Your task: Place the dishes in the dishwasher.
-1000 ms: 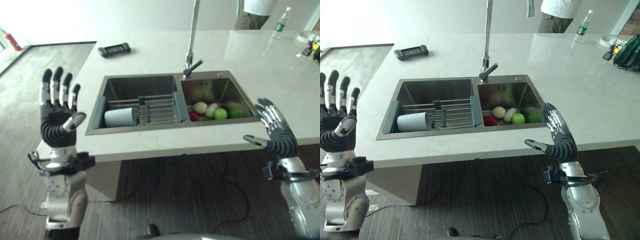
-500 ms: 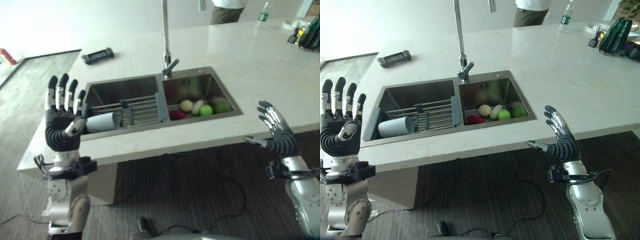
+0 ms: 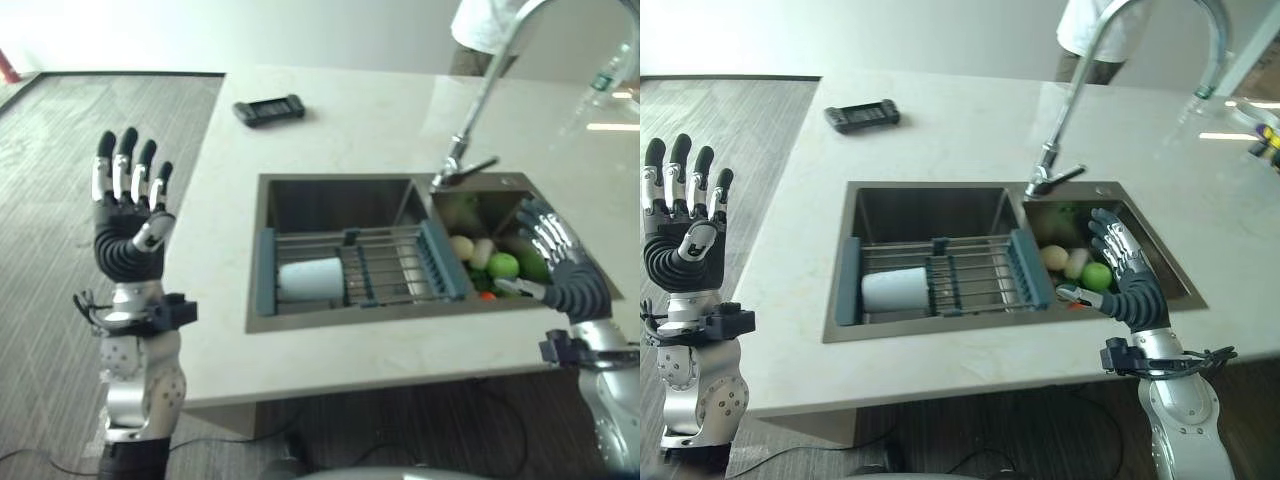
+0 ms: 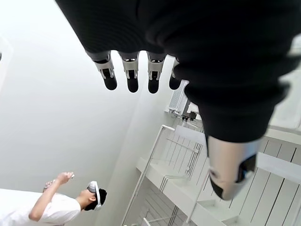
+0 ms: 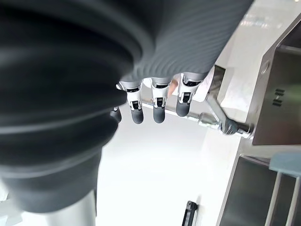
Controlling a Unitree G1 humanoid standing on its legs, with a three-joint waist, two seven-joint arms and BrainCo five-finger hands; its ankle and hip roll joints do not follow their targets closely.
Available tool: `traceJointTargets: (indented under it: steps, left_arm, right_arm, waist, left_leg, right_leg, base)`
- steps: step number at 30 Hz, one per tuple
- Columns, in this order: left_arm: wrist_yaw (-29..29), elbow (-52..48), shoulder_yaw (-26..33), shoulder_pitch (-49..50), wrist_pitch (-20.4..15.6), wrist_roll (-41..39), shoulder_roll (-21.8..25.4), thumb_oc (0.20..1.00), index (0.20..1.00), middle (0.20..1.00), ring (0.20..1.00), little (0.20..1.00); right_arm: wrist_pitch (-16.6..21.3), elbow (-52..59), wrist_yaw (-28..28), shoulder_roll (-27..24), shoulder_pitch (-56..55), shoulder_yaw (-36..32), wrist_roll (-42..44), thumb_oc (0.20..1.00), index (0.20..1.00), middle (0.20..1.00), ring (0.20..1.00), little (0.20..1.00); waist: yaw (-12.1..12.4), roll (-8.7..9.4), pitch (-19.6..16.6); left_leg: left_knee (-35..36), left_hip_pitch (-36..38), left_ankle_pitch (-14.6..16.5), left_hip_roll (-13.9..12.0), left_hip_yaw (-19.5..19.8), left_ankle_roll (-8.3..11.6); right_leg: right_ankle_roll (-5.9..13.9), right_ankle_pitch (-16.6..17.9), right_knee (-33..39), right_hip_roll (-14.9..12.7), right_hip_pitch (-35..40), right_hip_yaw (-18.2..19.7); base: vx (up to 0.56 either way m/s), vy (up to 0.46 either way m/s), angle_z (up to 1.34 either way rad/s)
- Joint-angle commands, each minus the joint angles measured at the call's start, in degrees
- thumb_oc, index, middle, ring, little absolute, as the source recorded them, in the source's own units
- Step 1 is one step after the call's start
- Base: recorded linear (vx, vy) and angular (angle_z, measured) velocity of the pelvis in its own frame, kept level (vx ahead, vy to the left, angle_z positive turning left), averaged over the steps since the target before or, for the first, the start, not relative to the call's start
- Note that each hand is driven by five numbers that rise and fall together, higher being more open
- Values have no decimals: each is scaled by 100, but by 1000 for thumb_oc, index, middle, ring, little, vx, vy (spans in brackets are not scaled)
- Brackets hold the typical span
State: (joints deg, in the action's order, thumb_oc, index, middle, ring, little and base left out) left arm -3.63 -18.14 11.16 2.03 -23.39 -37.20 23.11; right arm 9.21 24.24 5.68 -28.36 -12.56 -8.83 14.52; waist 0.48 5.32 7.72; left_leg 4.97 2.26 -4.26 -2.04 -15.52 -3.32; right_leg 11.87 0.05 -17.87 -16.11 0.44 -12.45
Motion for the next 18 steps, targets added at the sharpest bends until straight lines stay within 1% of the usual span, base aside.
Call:
traceJointTargets:
  steps: [1, 2, 3, 5, 6, 9, 10, 12, 14, 18]
  left_arm:
    - [20, -357, -98, -141, 129, 332, 272, 1000, 1000, 1000, 1000, 1000]
    - [28, -348, -123, -186, 139, 407, 296, 1000, 1000, 1000, 1000, 1000]
    - [73, -445, -226, -241, 192, 705, 375, 1000, 1000, 1000, 1000, 1000]
    - [39, -503, -198, -172, 241, 704, 380, 1000, 1000, 1000, 1000, 1000]
    - [29, -593, -244, -65, 264, 607, 385, 1000, 1000, 1000, 1000, 1000]
    - [16, -625, -288, -30, 170, 554, 393, 1000, 1000, 1000, 1000, 1000]
    - [-131, -622, -313, -16, 230, 535, 392, 1000, 1000, 1000, 1000, 1000]
    - [-210, -606, -391, -1, 488, 822, 472, 1000, 1000, 1000, 1000, 1000]
    - [-183, -568, -427, 47, 629, 1164, 574, 1000, 1000, 1000, 1000, 1000]
    - [-48, -492, -376, 188, 757, 1957, 760, 1000, 1000, 1000, 1000, 1000]
  right_arm:
    - [119, -145, -264, -178, 307, -223, -9, 1000, 1000, 1000, 1000, 1000]
    - [144, -154, -301, -193, 321, -215, -6, 1000, 1000, 1000, 1000, 1000]
    - [261, -162, -440, -186, 376, -141, 30, 1000, 1000, 1000, 1000, 1000]
    - [315, -172, -429, -158, 341, -144, 28, 1000, 1000, 1000, 1000, 1000]
    - [299, -155, -537, -156, 329, -82, 3, 1000, 1000, 1000, 1000, 1000]
    - [275, -170, -599, -166, 361, -2, -35, 1000, 1000, 1000, 1000, 1000]
    - [233, -156, -600, -172, 390, 27, -65, 1000, 1000, 1000, 1000, 1000]
    - [112, -121, -580, -263, 437, 46, -22, 1000, 1000, 1000, 1000, 1000]
    - [99, -128, -522, -331, 419, 12, 35, 1000, 1000, 1000, 1000, 1000]
    - [85, -82, -420, -416, 363, -83, 131, 1000, 1000, 1000, 1000, 1000]
  waist:
    - [-33, -136, -169]
    - [-55, -120, -147]
    - [-150, -104, -62]
    - [-140, -97, -71]
    - [-121, -97, -112]
    - [-110, -124, -149]
    - [-117, -142, -168]
    - [-146, -198, -214]
    - [-189, -261, -248]
    - [-252, -366, -306]
  left_leg:
    - [3, -242, 100, -430, 369, 653]
    - [3, -248, 108, -422, 355, 660]
    - [3, -209, 205, -384, 345, 609]
    - [3, -169, 241, -377, 303, 581]
    - [3, -93, 303, -365, 278, 541]
    - [3, -41, 320, -383, 272, 552]
    - [3, 2, 336, -401, 270, 565]
    - [3, 80, 355, -436, 255, 602]
    - [3, 144, 360, -482, 198, 639]
    - [3, 236, 386, -527, 156, 681]
  right_leg:
    - [-203, -56, 1618, 601, 573, -257]
    - [-193, 87, 1849, 608, 537, -240]
    - [-160, 518, 2227, 634, 321, -15]
    - [-147, 529, 2258, 638, 342, -33]
    - [-149, 473, 2287, 683, 394, -38]
    - [-144, 408, 2287, 713, 419, -50]
    - [-163, 364, 2287, 735, 438, -44]
    - [-200, 278, 2287, 772, 471, -17]
    - [-221, 243, 2287, 786, 475, -21]
    - [-259, 179, 2287, 814, 503, -4]
  base:
    - [55, -34, 8]
    - [72, -178, 20]
    - [55, -167, 17]
    - [101, -225, 43]
    - [124, -239, 56]
    - [74, -133, 3]
    - [81, -132, 12]
    - [76, -120, -1]
    - [50, -90, -7]
    - [30, -64, -4]
